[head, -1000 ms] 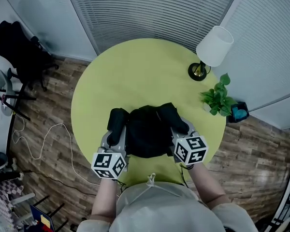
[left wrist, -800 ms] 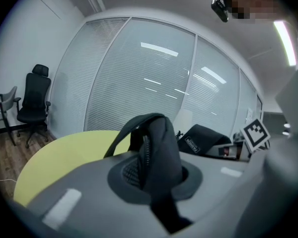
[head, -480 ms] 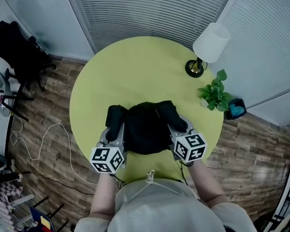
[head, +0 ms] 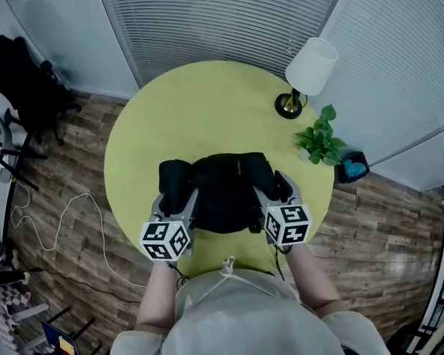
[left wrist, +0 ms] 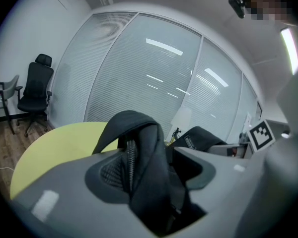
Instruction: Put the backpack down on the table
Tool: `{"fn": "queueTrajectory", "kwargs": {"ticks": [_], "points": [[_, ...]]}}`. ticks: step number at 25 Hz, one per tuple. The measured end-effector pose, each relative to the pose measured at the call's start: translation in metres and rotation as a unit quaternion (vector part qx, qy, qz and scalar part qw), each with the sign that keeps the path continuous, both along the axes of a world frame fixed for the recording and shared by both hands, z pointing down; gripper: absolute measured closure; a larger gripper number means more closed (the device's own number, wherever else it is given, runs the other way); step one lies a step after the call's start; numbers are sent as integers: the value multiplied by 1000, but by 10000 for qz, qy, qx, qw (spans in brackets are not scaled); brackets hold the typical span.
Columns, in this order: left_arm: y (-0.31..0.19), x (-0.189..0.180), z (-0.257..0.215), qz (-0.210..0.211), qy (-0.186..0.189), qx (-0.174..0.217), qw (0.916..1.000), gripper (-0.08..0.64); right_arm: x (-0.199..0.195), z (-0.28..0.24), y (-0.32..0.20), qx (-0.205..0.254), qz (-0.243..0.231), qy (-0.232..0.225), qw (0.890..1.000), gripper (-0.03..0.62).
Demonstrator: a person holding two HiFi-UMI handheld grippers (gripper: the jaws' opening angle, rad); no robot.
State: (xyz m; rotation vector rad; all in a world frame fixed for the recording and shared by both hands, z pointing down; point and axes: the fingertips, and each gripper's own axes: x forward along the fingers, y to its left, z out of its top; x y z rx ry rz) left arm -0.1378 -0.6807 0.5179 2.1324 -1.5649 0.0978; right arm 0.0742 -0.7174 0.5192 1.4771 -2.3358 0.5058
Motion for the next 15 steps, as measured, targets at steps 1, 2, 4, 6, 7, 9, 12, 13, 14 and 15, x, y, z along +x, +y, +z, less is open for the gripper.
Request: {"fn": "queueTrajectory", "kwargs": {"ticks": [1, 2, 4, 6, 7, 9, 12, 13, 14, 15], "points": [[4, -1, 0, -15, -7, -5, 10000, 289, 2, -3, 3, 33, 44, 22, 10000, 321], [8, -2, 0, -29, -11, 1, 10000, 278, 3, -6, 6, 65, 69, 44, 9999, 321], [16, -4, -2, -58, -26, 54, 10000, 262, 2, -11, 15, 122, 100, 75, 9998, 321], [24, -7, -5, -73, -45, 108, 9999, 253, 1, -13, 24, 162, 163, 77, 9997, 314], [29, -9, -6, -74, -45, 123, 9999, 252, 1, -13, 30, 176, 208, 70, 9996, 314], [42, -12, -9, -84, -20, 149, 9999, 252, 1, -17, 43, 222, 313, 57, 9992, 315], [62, -18, -16, -178, 10, 237, 9996, 269, 8, -27, 63, 410, 616, 64, 9972, 332], [67, -19, -18, -200, 13, 265, 9994, 290, 11, -29, 68, 469, 735, 60, 9962, 348], [72, -20, -20, -204, 10, 283, 9994, 310, 13, -31, 74, 493, 819, 44, 9954, 371], [77, -21, -22, -201, -5, 296, 9994, 343, 13, -30, 80, 480, 854, 19, 9952, 403]]}}
